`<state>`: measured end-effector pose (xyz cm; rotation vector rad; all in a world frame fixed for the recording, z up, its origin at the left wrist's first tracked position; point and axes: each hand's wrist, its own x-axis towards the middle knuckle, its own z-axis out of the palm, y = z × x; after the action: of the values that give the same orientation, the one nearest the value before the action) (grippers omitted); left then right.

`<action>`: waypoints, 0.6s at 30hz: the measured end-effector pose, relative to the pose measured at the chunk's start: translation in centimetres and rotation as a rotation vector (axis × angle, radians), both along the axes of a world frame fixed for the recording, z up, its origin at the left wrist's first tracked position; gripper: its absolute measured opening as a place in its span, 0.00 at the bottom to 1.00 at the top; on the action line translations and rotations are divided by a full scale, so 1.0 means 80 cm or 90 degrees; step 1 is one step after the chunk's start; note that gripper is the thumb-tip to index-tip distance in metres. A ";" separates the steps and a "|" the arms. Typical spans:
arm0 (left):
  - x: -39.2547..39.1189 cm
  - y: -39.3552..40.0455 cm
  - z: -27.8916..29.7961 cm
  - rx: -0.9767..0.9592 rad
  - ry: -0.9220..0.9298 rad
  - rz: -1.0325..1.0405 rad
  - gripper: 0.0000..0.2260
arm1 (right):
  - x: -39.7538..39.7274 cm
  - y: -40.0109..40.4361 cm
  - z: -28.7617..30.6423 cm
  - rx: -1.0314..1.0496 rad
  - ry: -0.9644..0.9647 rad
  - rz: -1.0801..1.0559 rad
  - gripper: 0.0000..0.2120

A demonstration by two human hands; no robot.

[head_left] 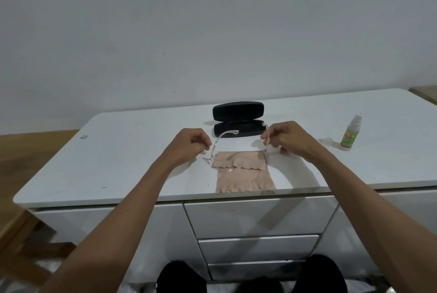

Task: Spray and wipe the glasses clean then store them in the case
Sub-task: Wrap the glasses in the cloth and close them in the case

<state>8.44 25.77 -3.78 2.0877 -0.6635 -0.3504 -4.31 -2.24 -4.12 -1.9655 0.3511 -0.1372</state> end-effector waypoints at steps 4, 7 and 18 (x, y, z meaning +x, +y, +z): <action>-0.026 0.018 -0.005 0.013 -0.120 0.025 0.09 | -0.029 0.010 -0.009 -0.086 -0.066 -0.094 0.08; -0.056 0.024 -0.005 0.034 -0.152 -0.015 0.10 | -0.057 0.021 -0.012 -0.202 -0.098 -0.090 0.08; -0.118 0.014 -0.019 0.157 -0.244 -0.116 0.10 | -0.099 0.072 -0.004 -0.406 -0.004 0.128 0.09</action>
<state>-1.00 26.88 -5.27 2.3620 -1.0889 -0.1369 -12.24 3.53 -4.46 -2.6149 0.1032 -0.1352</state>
